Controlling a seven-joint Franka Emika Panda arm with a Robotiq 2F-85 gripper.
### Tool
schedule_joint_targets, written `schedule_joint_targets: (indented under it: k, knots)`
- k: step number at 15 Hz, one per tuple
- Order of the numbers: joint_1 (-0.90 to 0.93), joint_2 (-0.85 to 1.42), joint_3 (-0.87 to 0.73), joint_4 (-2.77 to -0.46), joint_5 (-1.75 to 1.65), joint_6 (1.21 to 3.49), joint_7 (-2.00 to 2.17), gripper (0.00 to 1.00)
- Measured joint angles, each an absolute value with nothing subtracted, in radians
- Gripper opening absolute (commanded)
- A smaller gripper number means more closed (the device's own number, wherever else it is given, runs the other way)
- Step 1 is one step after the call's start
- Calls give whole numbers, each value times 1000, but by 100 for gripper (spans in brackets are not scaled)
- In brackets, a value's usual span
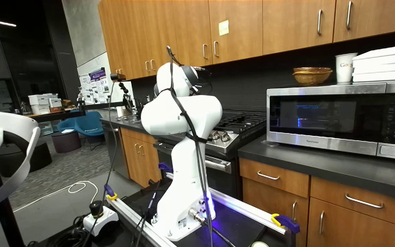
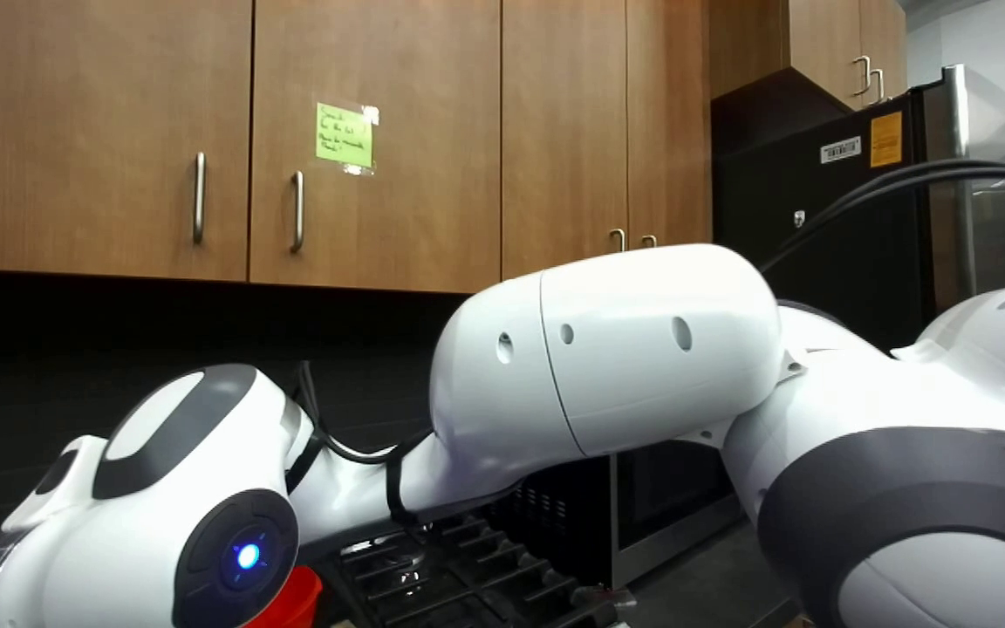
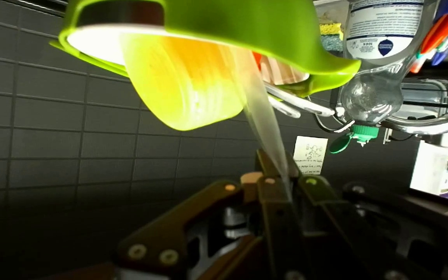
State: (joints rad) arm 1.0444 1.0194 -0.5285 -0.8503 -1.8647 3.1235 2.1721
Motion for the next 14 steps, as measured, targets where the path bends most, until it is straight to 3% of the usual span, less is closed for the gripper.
schedule_joint_targets:
  k: [9, 14]
  knots:
    - [1053, 907, -529, -851, -1804, 3032, 2205, 1]
    - [1085, 766, -532, -1042, -1694, 2981, 2169, 1]
